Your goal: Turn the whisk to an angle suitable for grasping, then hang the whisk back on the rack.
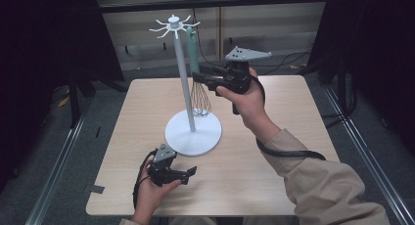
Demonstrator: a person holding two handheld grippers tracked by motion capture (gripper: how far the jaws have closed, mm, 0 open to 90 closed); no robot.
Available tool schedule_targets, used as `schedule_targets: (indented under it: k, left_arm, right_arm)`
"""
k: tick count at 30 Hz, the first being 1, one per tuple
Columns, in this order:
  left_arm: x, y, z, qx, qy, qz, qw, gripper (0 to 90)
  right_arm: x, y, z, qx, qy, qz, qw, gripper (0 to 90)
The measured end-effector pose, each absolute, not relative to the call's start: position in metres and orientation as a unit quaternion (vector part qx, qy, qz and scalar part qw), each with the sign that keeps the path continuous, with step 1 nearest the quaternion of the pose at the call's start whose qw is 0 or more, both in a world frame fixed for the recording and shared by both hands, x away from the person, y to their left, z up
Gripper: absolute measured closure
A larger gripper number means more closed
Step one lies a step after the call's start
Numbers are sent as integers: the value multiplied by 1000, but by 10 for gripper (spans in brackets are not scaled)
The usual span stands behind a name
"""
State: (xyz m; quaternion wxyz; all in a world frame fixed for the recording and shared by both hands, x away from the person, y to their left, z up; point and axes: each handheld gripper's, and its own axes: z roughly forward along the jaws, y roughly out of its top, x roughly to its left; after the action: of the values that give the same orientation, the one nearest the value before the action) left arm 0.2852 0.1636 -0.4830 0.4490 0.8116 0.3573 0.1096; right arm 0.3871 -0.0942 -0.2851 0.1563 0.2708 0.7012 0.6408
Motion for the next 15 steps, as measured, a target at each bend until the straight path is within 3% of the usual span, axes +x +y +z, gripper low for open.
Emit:
schedule_targets:
  k: [11,15]
  left_arm:
    - [287,160,-483,813,353,105,450,63]
    - [287,159,-483,814,353,108,449,62]
  right_arm:
    - [385,-104,-285,281,698,637,167,465]
    - [382,-111,-288,289,700,630,170,380]
